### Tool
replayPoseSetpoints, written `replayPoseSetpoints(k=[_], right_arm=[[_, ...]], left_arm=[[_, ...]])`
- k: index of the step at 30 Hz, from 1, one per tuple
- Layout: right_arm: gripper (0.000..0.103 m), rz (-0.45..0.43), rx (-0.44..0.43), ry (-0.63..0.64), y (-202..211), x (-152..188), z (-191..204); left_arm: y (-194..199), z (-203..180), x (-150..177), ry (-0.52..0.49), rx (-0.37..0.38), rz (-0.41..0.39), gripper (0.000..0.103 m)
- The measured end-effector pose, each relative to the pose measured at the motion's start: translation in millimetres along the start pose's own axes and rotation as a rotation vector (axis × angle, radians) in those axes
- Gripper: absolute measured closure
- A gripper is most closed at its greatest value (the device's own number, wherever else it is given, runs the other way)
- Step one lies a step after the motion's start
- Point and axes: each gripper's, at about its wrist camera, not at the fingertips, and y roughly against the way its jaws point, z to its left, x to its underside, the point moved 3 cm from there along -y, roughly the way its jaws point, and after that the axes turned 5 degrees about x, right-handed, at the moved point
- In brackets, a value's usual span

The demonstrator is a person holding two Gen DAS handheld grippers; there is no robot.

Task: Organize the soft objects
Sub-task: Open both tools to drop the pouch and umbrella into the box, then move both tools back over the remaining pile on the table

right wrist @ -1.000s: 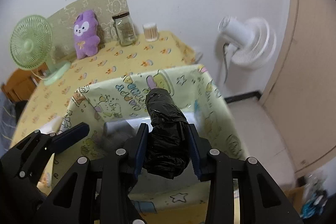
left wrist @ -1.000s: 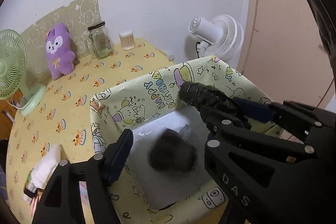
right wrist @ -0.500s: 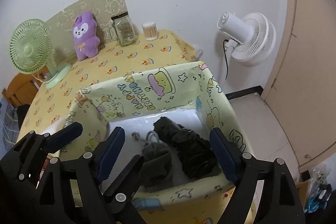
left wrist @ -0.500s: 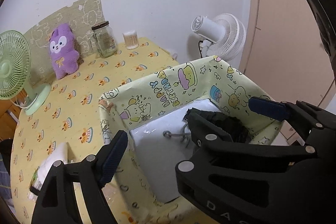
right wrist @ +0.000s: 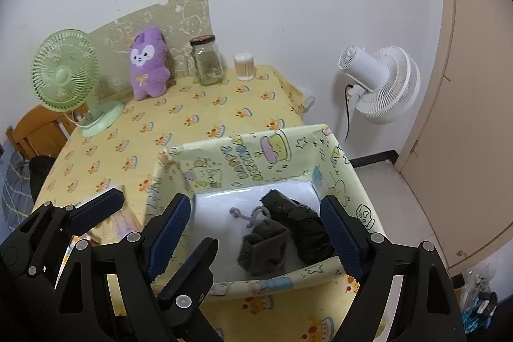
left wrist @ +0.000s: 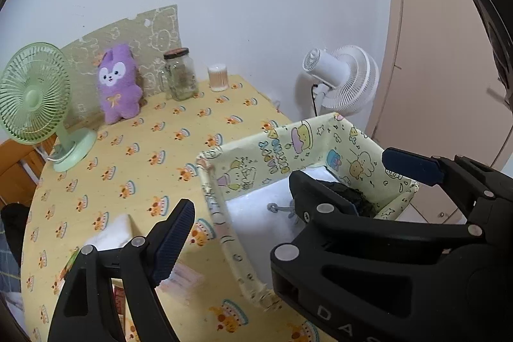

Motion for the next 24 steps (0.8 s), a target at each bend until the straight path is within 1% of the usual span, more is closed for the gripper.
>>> replayPoseSetpoints(k=[9, 18, 20, 24], right_arm=[[0.013, -0.065, 0.022, 0.019, 29, -4, 22], [0.013, -0.119, 0.021, 0.051, 60, -6, 43], [0.009, -0.137, 0.024, 0.052, 67, -5, 49], [0.007, -0.167, 0.030, 0.055, 81, -3, 59]], left_arm=[[31, 14, 0, -0.012, -0.027, -0.053, 0.012], [63, 28, 5, -0.010, -0.030, -0.102, 0.012], [71, 31, 6, -0.012, -0.033, -0.115, 0.011], [85, 36, 10, -0.011, -0.047, -0.145, 0.009]])
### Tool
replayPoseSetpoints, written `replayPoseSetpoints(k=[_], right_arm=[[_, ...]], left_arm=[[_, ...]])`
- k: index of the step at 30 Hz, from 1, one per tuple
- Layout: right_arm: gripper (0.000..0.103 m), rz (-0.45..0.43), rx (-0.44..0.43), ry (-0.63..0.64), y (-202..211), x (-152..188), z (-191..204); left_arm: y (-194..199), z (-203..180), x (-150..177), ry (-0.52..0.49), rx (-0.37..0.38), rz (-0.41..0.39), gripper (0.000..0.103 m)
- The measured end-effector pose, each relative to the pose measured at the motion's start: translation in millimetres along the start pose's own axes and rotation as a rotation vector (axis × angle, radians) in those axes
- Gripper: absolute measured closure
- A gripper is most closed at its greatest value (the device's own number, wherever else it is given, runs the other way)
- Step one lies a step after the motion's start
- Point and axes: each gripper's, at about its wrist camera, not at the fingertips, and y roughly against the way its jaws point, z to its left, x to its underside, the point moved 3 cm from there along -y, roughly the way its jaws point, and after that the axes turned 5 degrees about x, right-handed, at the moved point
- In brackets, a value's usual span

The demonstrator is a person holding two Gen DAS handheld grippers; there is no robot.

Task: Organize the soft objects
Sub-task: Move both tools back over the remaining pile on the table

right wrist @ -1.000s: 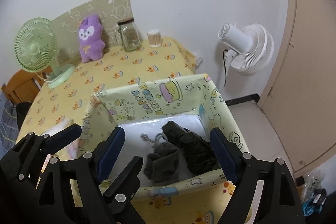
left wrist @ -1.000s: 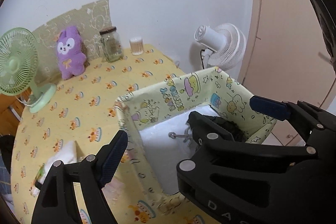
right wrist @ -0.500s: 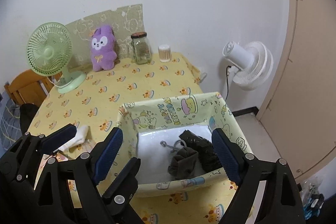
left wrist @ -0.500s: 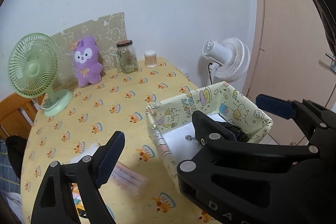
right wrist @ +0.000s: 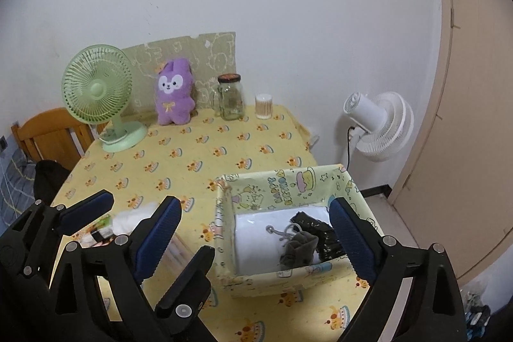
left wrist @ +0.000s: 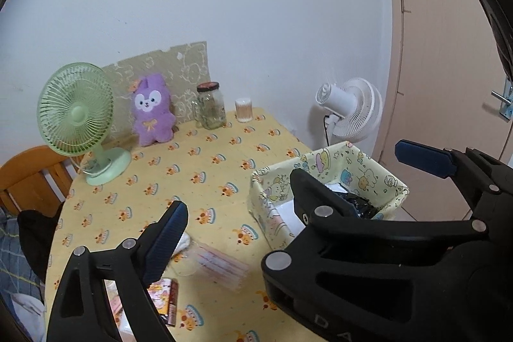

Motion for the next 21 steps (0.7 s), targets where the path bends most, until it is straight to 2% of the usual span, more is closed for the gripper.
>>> replayPoseSetpoints(k=[3, 10, 21], right_arm=[[0.004, -0.017, 0.002, 0.003, 8, -1, 5], [0.000, -0.049, 0.006, 0.017, 27, -1, 24], [0.000, -0.067, -0.017, 0.049, 46, 3, 55]], left_arm=[[9, 5, 1, -0.001, -0.004, -0.016, 0.005], [29, 19, 6, 0.010, -0.009, -0.045, 0.004], [50, 45, 16, 0.041, -0.042, -0.064, 0.004]])
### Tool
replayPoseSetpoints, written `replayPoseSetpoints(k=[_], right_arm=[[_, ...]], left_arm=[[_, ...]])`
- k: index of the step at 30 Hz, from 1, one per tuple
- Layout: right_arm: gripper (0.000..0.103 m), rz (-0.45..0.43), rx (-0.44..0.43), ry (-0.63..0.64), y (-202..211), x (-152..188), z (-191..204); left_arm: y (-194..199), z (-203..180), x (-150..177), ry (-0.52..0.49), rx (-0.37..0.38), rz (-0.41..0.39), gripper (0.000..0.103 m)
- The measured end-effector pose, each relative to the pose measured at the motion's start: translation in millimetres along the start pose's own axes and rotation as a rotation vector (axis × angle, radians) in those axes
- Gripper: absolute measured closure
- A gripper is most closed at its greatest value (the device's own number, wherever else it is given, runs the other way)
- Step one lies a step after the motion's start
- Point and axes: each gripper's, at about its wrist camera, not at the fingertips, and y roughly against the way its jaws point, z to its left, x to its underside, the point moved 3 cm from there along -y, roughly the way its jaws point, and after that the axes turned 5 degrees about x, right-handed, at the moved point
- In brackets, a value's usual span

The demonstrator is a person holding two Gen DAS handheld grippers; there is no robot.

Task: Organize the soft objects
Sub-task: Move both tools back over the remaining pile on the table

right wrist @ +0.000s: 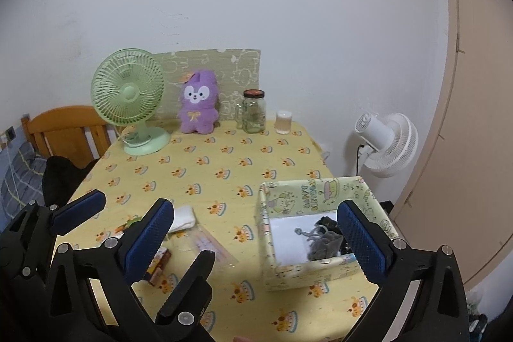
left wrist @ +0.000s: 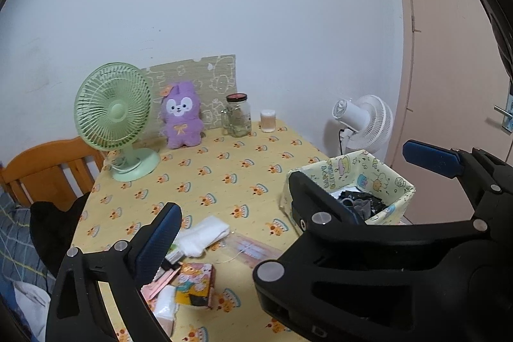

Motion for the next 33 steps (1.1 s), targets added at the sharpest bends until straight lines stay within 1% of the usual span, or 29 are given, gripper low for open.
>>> replayPoseSetpoints(k=[4, 7, 13, 16, 20, 28, 33], right_arm=[[0.000, -0.005, -0.017, 0.007, 4, 2, 12], [0.000, 0.020, -0.034, 0.027, 6, 3, 20], [0.000, -0.002, -0.070, 0.026, 10, 4, 35], [0.000, 0.001, -0.082, 0.035, 9, 6, 43], [0.000, -0.003, -0.088, 0.039, 7, 10, 52], [0.000, 0.044, -0.123, 0.057, -13, 27, 71], [0.000, 0.056, -0.143, 0.058, -27, 38, 79]], left_arm=[[6, 8, 5, 0.011, -0.013, 0.000, 0.004], [12, 15, 8, 0.022, -0.035, -0.004, 0.004], [18, 29, 12, 0.019, -0.065, -0.012, 0.004], [19, 36, 17, 0.028, -0.075, -0.008, 0.004], [18, 43, 26, 0.038, -0.086, 0.004, 0.004], [6, 57, 49, 0.067, -0.128, 0.049, 0.003], [-3, 64, 61, 0.082, -0.156, 0.074, 0.002]])
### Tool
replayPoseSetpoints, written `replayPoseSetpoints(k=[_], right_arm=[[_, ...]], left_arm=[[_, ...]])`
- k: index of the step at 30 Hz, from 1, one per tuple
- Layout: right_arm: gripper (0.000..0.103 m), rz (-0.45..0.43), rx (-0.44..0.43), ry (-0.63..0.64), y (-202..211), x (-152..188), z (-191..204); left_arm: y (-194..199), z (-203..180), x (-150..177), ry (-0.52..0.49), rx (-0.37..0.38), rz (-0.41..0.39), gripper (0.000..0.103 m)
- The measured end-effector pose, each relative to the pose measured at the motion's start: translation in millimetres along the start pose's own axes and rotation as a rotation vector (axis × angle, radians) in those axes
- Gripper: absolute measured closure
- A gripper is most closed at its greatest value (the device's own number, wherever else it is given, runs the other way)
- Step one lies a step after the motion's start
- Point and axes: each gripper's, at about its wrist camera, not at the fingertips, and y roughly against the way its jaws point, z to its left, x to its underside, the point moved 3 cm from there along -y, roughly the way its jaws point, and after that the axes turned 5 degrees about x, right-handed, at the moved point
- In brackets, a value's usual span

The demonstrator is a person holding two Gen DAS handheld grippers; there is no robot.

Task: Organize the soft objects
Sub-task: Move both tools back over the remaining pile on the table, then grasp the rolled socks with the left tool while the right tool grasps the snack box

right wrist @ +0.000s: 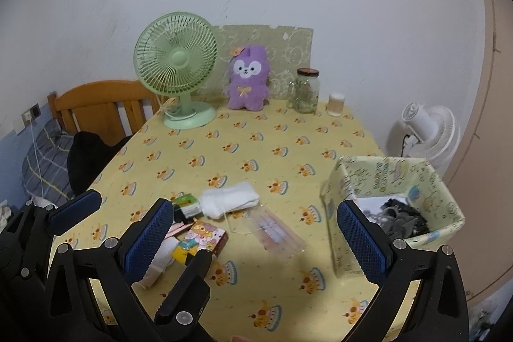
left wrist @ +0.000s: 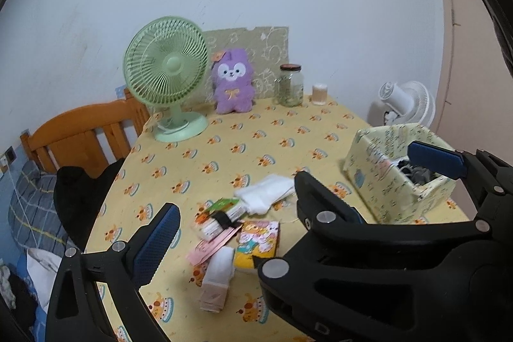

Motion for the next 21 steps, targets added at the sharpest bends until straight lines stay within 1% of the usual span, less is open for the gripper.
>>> replayPoseSetpoints(k=[4, 8, 12, 21], right_arm=[[0.000, 0.004, 0.017, 0.007, -11, 5, 5], [0.000, 0.001, 0.020, 0.000, -21, 13, 9], [0.000, 0.019, 0.023, -0.010, -35, 23, 15], [0.000, 0.129, 0.004, -0.001, -79, 54, 31]], left_arm=[[-8, 5, 8, 0.018, -0.003, 0.019, 0.002], [-19, 11, 16, 0.029, -0.022, 0.035, 0.002], [-33, 20, 28, 0.062, -0.025, 0.077, 0.002], [-64, 37, 63, 0.105, -0.037, 0.168, 0.002]])
